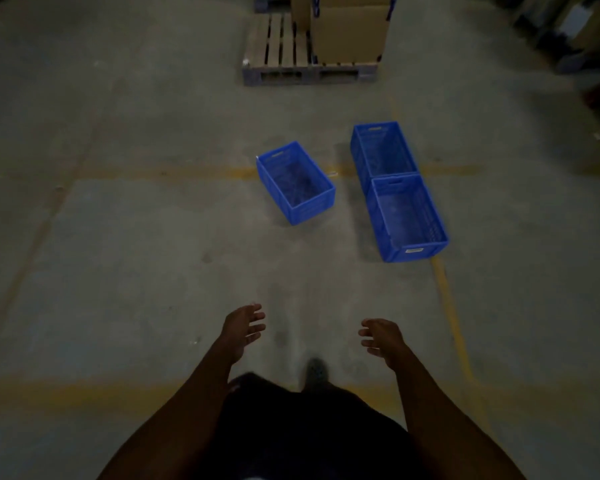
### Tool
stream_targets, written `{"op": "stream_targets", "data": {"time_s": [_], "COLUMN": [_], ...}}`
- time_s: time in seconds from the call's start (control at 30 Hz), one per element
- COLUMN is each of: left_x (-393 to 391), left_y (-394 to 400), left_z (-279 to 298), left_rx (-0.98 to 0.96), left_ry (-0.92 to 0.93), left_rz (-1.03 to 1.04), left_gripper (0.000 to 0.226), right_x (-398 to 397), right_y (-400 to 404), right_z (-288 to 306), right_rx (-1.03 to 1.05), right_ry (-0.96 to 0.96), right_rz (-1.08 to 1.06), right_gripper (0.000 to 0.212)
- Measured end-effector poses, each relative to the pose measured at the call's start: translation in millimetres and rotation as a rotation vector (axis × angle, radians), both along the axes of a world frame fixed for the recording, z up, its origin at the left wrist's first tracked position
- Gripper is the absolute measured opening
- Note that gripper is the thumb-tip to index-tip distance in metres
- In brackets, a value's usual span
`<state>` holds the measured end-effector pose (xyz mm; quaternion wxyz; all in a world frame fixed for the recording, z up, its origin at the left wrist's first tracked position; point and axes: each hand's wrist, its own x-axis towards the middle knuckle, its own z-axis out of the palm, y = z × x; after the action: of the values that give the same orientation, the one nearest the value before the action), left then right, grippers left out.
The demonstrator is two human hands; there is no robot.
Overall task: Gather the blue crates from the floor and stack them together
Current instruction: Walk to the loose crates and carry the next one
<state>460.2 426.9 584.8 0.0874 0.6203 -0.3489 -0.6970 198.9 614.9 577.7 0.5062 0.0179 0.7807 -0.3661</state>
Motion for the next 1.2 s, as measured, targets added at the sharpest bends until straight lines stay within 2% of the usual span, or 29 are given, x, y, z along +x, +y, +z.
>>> {"op": "stream_targets", "data": {"time_s": [0.27, 0.53, 0.7, 0.9, 1.03, 1.2], "left_x": [-101.8, -198.5, -270.8, -353.7, -409.4, -469.5], "left_y": [-145.4, -315.8, -427.3, -530.0, -586.5, -645.6], "left_z": [-7.8, -44.9, -40.7, -34.8, -50.5, -83.2], "left_rx": [0.038, 0.072, 0.062, 0.011, -0.014, -0.042], "left_ry": [-0.058, -0.092, -0.16, -0.181, -0.16, -0.112], "left_rz": [0.018, 0.116, 0.064, 0.029, 0.105, 0.191], "left_gripper": [0.03, 0.03, 0.026, 0.02, 0.019, 0.015], "right_x": [-122.0, -239.2, -311.3, -402.6, -471.1, -518.1], "right_y": [-146.4, -319.5, -431.1, -561.4, -647.8, -736.4], "right_z": [-0.9, -33.0, -40.9, -47.8, -64.0, -91.7], "right_rx": [0.078, 0.144, 0.126, 0.088, 0.053, 0.072], "right_ry": [-0.086, -0.097, -0.061, -0.067, -0.095, -0.076], "right_rz": [0.012, 0.056, 0.173, 0.219, 0.321, 0.291], "right_gripper": [0.012, 0.019, 0.021, 0.013, 0.018, 0.011]}}
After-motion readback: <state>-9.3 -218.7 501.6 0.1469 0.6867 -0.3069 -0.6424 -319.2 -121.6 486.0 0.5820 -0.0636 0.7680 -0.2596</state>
